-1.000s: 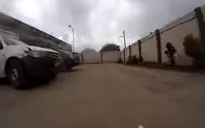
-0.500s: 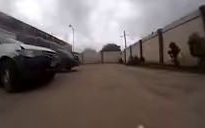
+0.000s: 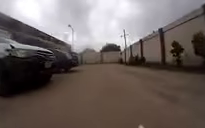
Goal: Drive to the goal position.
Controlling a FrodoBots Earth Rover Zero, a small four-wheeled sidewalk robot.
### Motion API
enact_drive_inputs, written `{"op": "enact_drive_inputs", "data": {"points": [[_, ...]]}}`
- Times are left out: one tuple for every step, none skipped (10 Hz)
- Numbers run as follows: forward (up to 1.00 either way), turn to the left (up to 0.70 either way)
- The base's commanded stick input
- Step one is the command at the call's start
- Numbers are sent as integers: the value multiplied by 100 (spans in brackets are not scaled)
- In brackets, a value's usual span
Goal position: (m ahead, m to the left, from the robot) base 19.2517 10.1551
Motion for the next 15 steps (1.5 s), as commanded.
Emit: {"op": "enact_drive_inputs", "data": {"points": [[50, 0], [50, 0], [50, 0], [50, 0], [50, 0], [50, 0], [50, 0], [50, 0], [50, 0], [50, 0], [50, 0], [50, 0], [50, 0], [50, 0], [50, 0]]}}
